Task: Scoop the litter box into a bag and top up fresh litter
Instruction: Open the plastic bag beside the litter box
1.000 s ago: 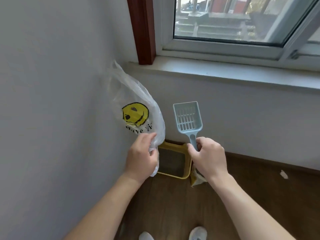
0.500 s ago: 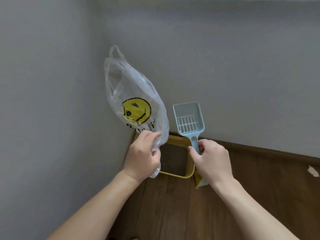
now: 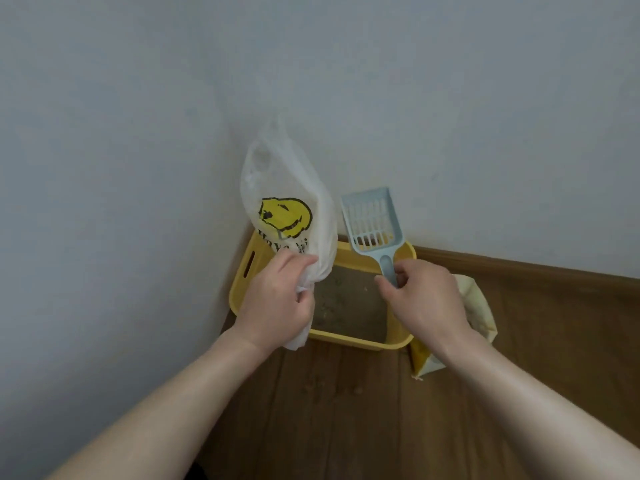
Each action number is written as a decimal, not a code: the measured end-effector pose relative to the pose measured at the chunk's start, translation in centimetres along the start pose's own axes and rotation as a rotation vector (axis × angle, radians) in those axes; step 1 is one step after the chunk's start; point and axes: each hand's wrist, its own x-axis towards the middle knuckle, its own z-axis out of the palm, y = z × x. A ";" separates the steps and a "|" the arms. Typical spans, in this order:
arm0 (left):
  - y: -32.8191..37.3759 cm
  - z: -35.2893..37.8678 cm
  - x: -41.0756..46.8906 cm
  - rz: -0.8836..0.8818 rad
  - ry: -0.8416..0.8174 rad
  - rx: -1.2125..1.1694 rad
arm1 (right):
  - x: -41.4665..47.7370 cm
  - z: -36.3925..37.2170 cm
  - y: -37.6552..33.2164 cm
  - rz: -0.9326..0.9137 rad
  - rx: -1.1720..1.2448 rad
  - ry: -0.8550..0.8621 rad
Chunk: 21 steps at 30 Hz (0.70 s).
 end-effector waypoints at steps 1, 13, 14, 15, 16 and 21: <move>-0.4 0.2 0.2 0.004 0.004 0.002 | 0.3 0.3 -0.1 -0.001 -0.016 0.001; -3.5 -1.1 2.4 -0.011 0.027 -0.019 | 5.3 0.8 -3.5 -0.087 -0.102 -0.042; -3.9 -0.8 2.5 -0.019 0.027 -0.007 | 5.8 1.2 -3.1 -0.104 -0.096 -0.052; -4.4 -0.4 2.6 -0.026 0.024 0.007 | 6.2 1.7 -2.6 -0.119 -0.086 -0.067; -4.8 0.1 2.8 -0.031 0.019 0.022 | 6.5 2.1 -2.0 -0.129 -0.085 -0.084; -4.8 1.9 3.2 -0.086 0.025 0.092 | 8.1 3.6 0.4 -0.184 -0.095 -0.136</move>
